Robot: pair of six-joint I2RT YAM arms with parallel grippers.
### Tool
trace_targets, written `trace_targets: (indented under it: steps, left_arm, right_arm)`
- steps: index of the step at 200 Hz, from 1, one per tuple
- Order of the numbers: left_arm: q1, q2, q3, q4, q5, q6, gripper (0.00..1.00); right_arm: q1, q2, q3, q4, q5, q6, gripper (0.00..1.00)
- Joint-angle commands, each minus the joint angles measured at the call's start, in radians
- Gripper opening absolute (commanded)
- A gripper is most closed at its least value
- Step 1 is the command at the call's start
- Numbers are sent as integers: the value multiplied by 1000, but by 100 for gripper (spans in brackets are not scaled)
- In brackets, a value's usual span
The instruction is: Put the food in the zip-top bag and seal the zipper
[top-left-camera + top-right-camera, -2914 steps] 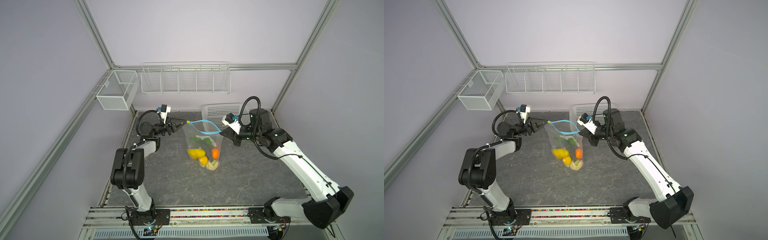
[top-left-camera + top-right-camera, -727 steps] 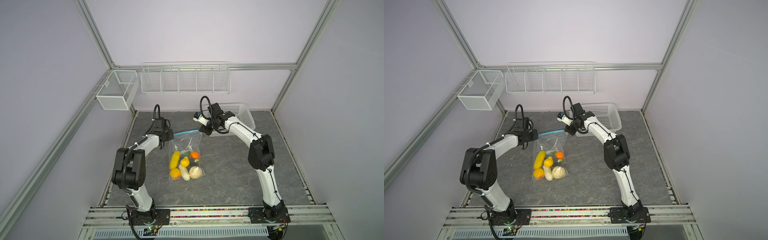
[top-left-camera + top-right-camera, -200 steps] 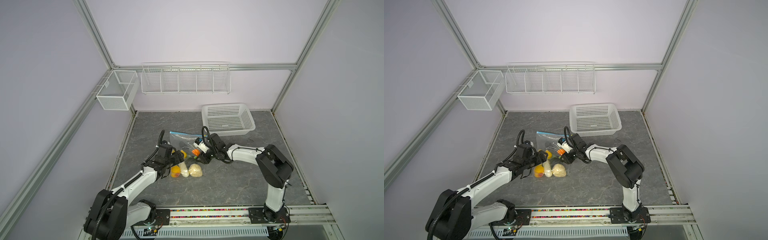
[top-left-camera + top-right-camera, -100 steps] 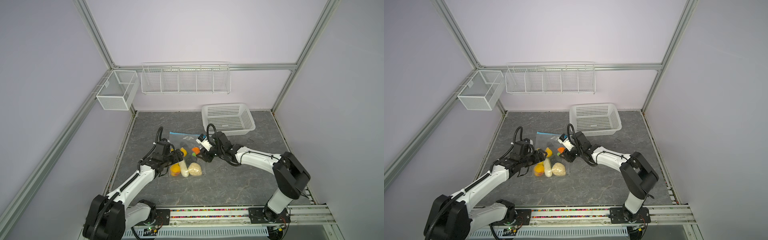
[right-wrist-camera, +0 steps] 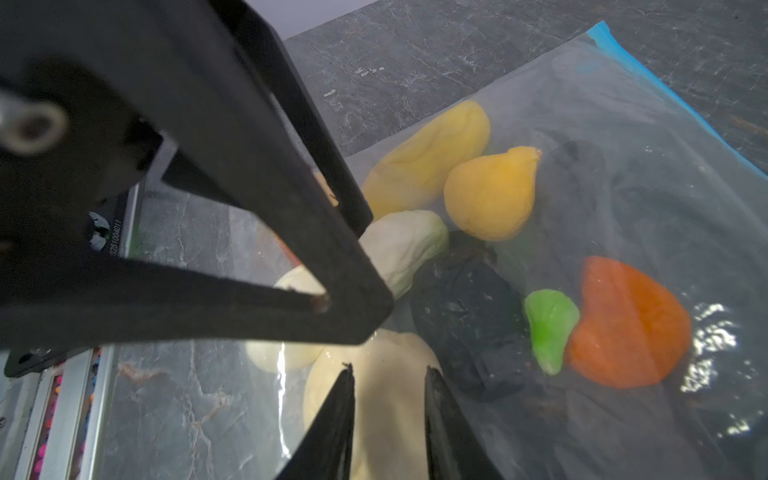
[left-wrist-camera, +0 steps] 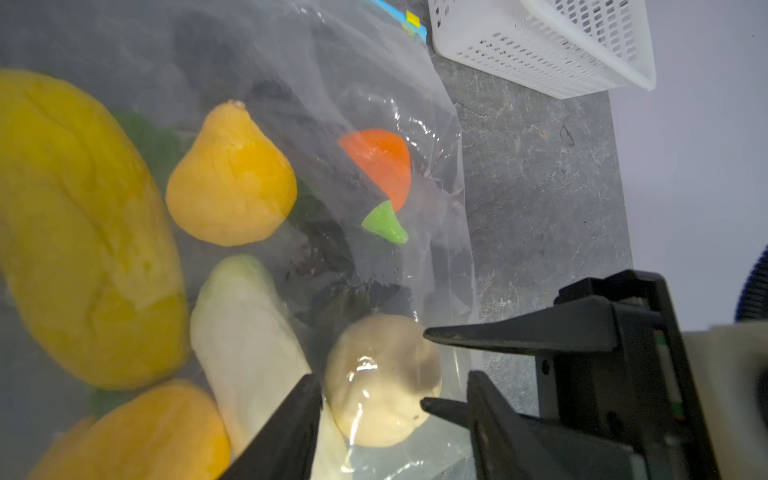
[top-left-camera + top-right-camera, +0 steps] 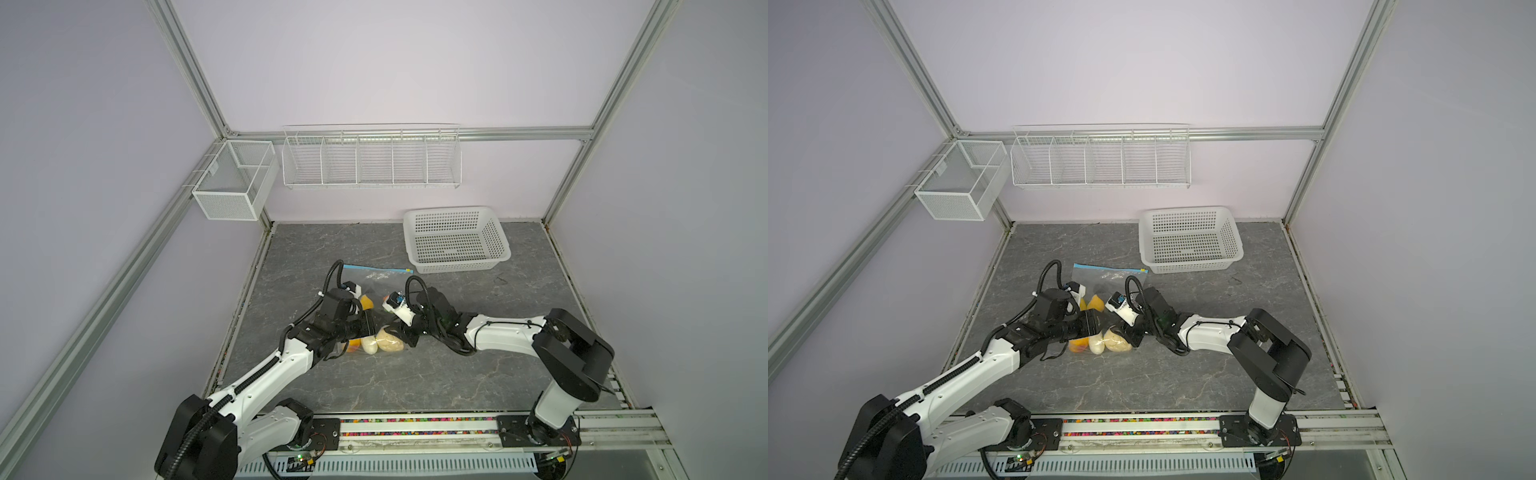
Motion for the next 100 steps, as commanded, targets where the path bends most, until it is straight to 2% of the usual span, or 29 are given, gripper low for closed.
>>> trace_targets:
  steps: [1, 70, 100]
  left_arm:
    - [-3, 7, -25, 14, 1, 8, 56]
    - [-2, 5, -68, -4, -74, -16, 55]
    - [0, 1, -73, 13, -116, -24, 55]
  right_arm:
    - [12, 46, 3, 67, 19, -3, 32]
    - [8, 108, -26, 127, 34, 24, 32]
    - [-12, 7, -32, 106, 7, 42, 34]
